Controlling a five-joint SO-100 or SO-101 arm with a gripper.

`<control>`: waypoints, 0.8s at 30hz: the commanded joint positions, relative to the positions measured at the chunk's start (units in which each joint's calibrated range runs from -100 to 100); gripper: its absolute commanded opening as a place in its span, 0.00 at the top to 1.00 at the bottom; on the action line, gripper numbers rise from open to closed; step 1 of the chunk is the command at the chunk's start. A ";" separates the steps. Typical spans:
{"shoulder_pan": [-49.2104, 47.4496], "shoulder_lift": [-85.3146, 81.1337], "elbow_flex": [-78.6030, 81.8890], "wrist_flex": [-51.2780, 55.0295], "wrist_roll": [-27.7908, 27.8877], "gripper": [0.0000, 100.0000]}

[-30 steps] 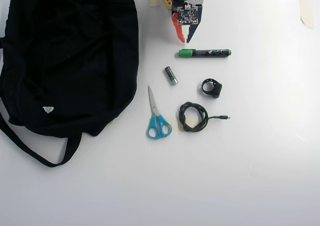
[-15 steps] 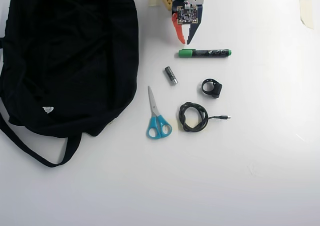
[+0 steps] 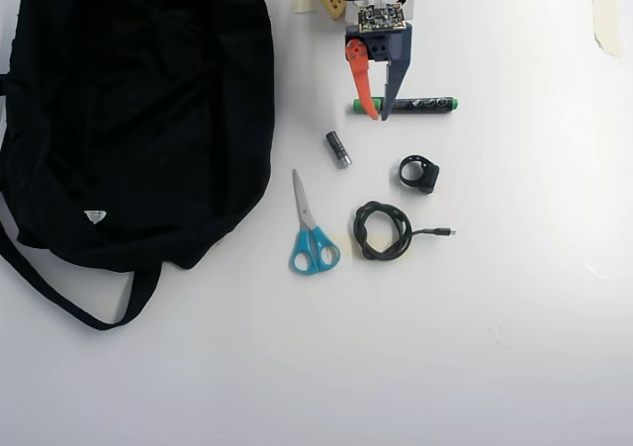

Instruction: Put the green marker into the black bag

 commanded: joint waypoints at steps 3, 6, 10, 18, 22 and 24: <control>-1.07 19.16 -23.98 -10.99 0.56 0.98; -0.47 26.54 -32.78 -10.99 0.61 0.98; 0.65 33.68 -42.58 -10.99 0.82 0.98; 0.80 46.21 -62.07 -10.99 5.33 0.98; 2.15 53.68 -73.84 -10.56 5.28 0.98; 2.37 57.50 -78.78 -10.47 5.07 0.98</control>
